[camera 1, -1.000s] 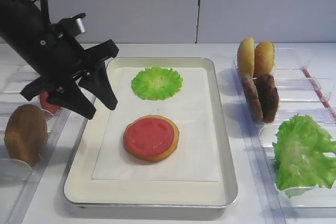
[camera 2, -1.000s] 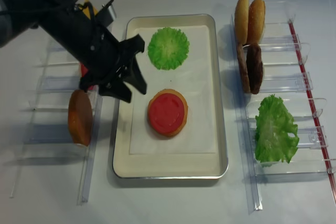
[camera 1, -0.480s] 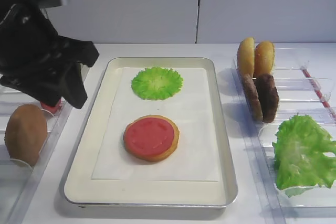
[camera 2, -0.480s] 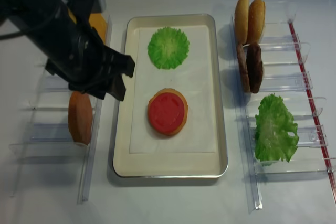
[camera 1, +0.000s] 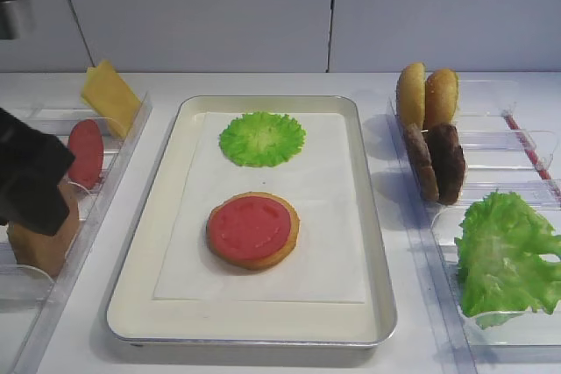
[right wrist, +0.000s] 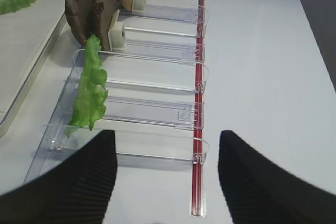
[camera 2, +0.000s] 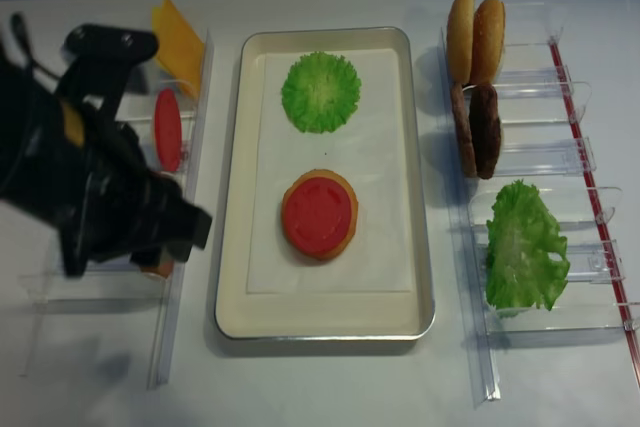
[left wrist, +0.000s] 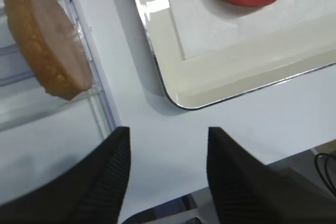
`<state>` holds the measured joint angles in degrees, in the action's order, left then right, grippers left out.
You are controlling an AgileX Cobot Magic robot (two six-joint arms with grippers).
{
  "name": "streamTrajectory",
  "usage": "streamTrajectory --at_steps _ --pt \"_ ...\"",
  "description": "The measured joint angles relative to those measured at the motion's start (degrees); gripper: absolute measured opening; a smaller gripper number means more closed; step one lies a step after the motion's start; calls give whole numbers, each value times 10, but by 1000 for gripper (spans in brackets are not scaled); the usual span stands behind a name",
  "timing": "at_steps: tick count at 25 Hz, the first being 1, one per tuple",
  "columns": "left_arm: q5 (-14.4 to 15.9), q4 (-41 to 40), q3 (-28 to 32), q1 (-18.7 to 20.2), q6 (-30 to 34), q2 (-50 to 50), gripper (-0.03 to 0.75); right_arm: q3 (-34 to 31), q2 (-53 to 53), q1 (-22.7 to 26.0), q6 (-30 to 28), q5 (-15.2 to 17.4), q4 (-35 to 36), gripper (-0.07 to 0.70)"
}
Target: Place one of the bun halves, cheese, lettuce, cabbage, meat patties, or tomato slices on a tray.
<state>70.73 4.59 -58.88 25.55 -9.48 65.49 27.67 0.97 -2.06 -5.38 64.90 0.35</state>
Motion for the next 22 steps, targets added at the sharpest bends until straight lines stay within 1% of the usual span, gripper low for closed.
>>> streamTrajectory --at_steps 5,11,16,18,22 --pt "1 1 31 0 -1 -72 313 0 0 0 0 0 0 444" --pt "5 1 66 0 -20 -171 307 0 0 0 0 0 0 444" --pt "12 1 80 0 -26 -265 307 0 0 0 0 0 0 444" --pt "14 -5 80 0 -8 -299 307 0 0 0 0 0 0 444" --pt "17 -11 80 0 50 -370 307 0 0 0 0 0 0 444"
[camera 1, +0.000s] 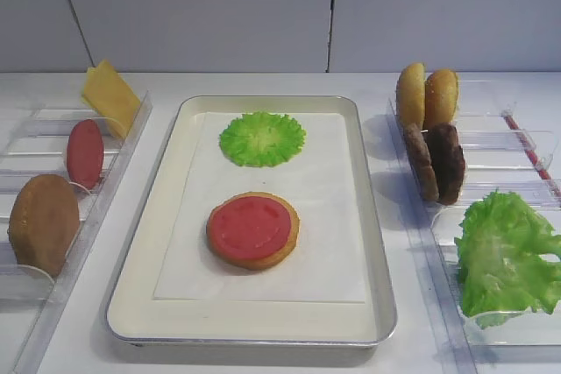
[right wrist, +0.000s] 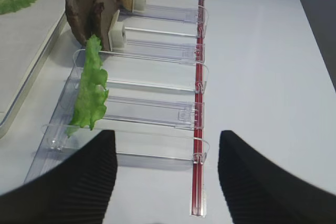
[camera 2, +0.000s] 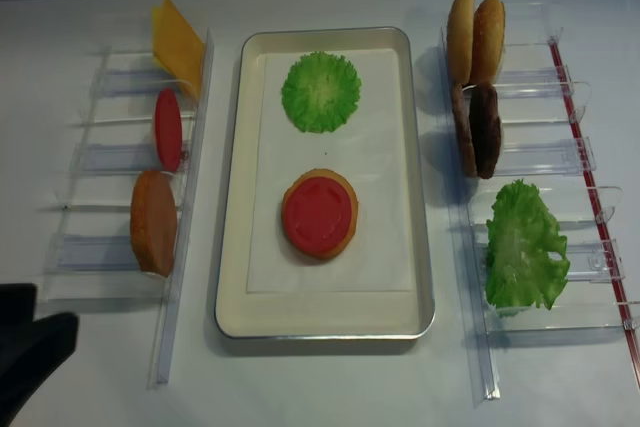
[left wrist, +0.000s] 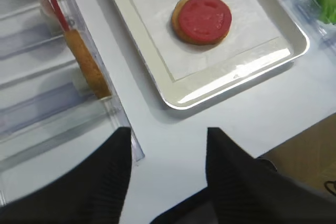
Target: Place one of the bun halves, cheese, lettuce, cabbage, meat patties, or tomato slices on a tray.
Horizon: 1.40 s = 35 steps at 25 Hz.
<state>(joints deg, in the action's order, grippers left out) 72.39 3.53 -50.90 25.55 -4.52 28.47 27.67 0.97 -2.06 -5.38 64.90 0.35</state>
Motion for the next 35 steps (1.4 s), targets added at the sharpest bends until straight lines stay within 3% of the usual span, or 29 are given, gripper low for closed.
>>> streamTrajectory --at_steps 6,18,29,35 --pt "3 -1 16 0 69 -99 307 0 0 0 0 0 0 444" --pt "11 -1 132 0 98 -291 307 0 0 0 0 0 0 444" --pt "12 43 206 0 172 -295 307 0 0 0 0 0 0 444" --pt "-30 44 225 0 180 -295 307 0 0 0 -1 0 0 444"
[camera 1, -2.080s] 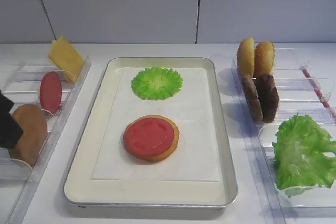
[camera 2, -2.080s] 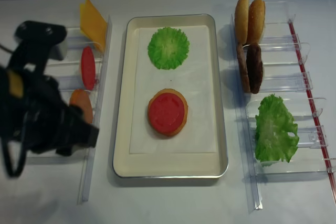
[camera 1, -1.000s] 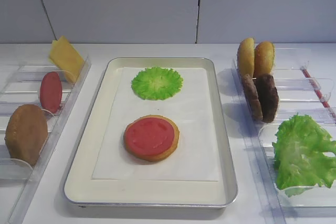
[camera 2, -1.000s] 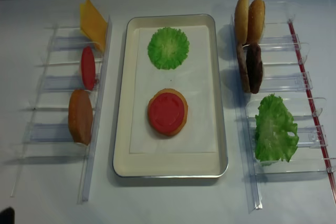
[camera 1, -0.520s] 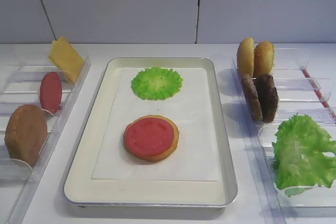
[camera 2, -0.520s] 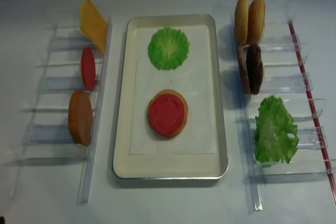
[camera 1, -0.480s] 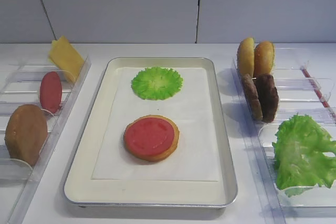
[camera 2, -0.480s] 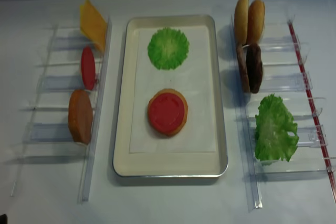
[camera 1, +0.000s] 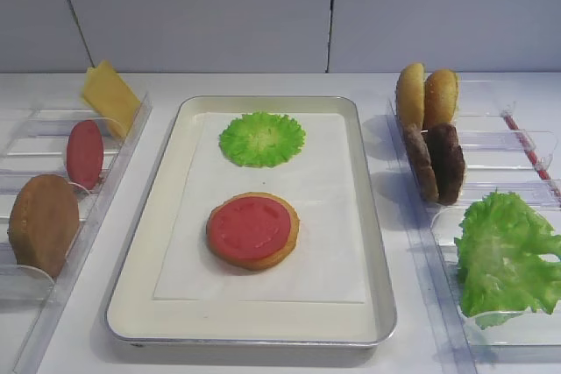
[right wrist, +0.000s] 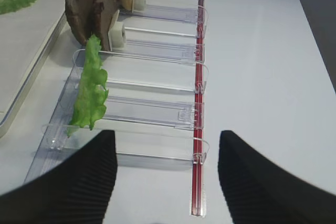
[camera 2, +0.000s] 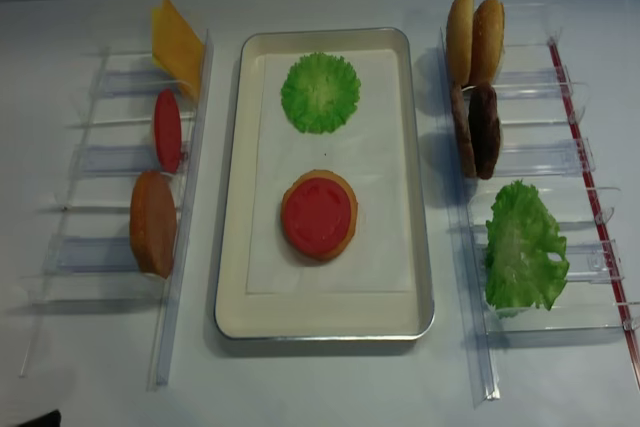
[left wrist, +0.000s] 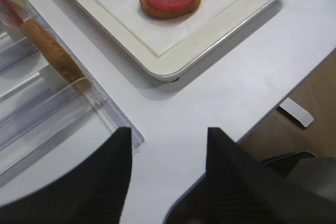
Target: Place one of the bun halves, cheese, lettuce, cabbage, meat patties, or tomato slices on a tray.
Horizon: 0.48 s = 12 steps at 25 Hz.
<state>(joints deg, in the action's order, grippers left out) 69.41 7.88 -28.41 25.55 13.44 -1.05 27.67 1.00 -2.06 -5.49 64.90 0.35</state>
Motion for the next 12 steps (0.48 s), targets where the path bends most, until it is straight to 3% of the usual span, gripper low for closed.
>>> streamTrajectory --at_steps 12 --pt "-12 14 3 0 -35 0 307 0 0 0 0 0 0 444"
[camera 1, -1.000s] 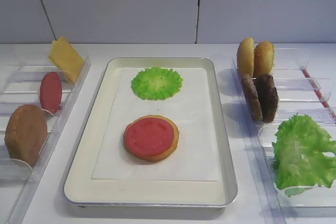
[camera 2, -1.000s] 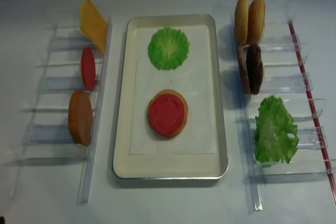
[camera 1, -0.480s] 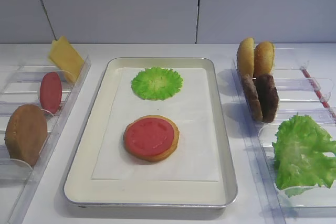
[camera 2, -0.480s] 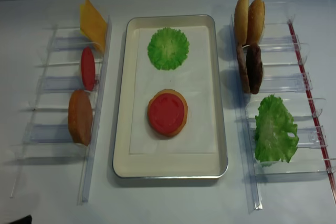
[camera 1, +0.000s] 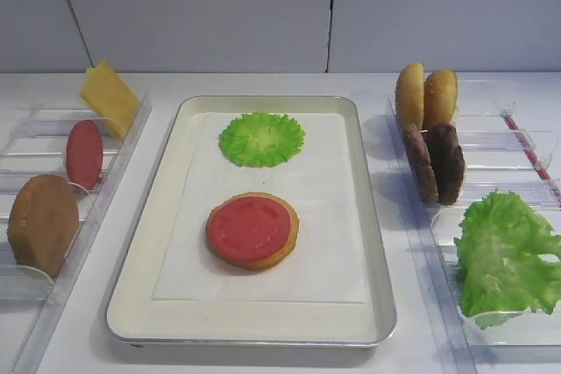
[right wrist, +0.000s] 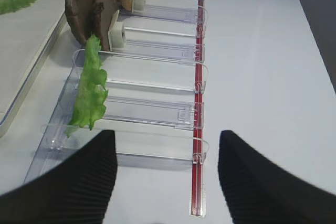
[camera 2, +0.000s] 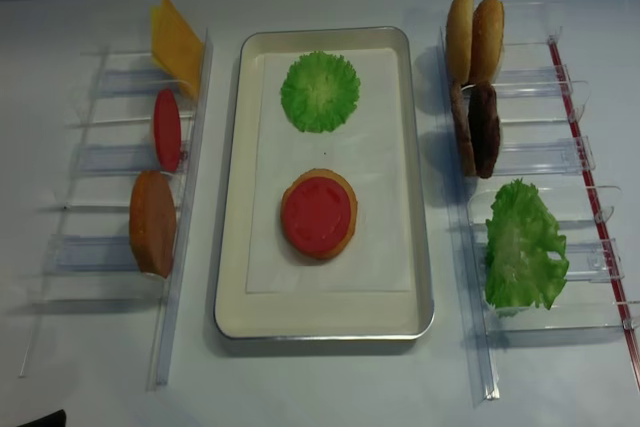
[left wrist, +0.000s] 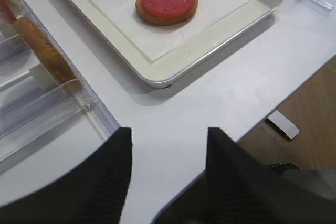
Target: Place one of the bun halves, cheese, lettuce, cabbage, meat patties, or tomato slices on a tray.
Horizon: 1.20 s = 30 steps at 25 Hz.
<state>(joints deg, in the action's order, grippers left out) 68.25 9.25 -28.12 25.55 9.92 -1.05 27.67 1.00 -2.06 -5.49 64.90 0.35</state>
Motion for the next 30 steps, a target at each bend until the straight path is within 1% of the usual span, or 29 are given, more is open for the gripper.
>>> streamTrajectory --at_steps 3,8,10,13,26,28,30 --pt "0 -18 0 0 -2 0 307 0 0 0 0 0 0 444" --pt "-2 -26 0 0 -3 0 307 0 0 0 0 0 0 444" --pt "-2 -26 0 -10 -3 0 307 0 0 0 0 0 0 444" --pt "-2 -26 0 -43 -3 0 307 0 0 0 0 0 0 444" --pt "-2 -26 0 -239 -3 0 307 0 0 0 0 0 0 444" --pt "-2 -26 0 -263 -3 0 307 0 0 0 0 0 0 444" --pt "-2 -27 0 -273 -3 0 307 0 0 0 0 0 0 444"
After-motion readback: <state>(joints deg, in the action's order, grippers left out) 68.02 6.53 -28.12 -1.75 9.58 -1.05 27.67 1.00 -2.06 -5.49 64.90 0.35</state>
